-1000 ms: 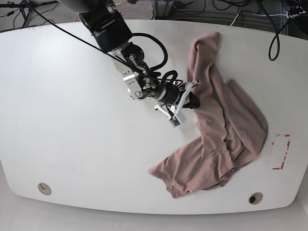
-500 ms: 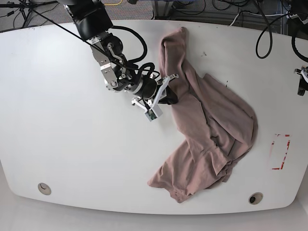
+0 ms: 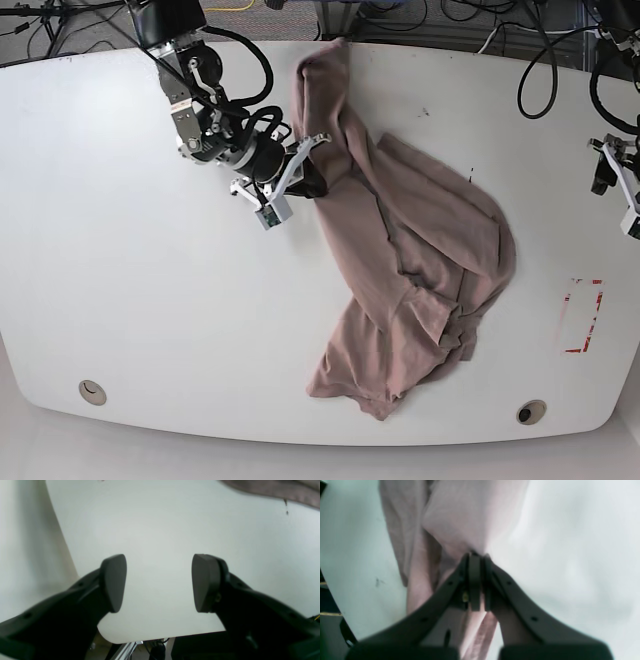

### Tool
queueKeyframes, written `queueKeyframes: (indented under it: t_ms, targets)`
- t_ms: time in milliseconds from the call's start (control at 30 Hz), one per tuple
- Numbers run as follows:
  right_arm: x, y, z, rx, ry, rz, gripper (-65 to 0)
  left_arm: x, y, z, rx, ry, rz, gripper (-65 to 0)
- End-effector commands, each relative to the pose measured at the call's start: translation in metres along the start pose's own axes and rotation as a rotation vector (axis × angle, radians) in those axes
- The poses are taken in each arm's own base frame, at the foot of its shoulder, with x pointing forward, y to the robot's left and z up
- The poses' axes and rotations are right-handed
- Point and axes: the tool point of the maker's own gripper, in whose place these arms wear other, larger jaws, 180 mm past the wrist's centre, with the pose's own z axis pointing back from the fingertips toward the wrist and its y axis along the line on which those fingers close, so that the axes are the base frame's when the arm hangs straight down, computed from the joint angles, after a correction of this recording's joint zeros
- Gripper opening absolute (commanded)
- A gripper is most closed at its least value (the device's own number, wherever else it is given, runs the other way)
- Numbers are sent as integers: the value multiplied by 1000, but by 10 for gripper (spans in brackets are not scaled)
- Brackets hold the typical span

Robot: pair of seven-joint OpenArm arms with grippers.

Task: Fold the T-shirt properly
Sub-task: 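Drag the gripped fabric with the right gripper toward the robot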

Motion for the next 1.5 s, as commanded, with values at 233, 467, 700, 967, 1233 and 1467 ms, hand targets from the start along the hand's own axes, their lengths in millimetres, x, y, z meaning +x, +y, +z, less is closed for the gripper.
queueKeyframes:
  t_ms: [233, 467, 700, 967, 1233, 1467]
  targets:
    - [0, -8, 20, -18, 3, 56, -650, 9, 3, 3, 13, -28, -16, -261]
    - [8, -37, 34, -84, -19, 44, -650, 8, -6, -1, -9, -37, 9, -261]
    - [4, -33, 34, -77, -9, 40, -650, 7, -17, -6, -35, -49, 37, -261]
    - [-5, -14, 30, -46, -2, 7, -650, 7, -23, -9, -47, -57, 53, -262]
    - [-4, 1, 30, -25, 11, 0, -595, 7, -22, -9, -46, -55, 54, -262]
    - [0, 0, 34, -75, 30, 22, -285, 7, -22, -9, -45, -54, 49, -262]
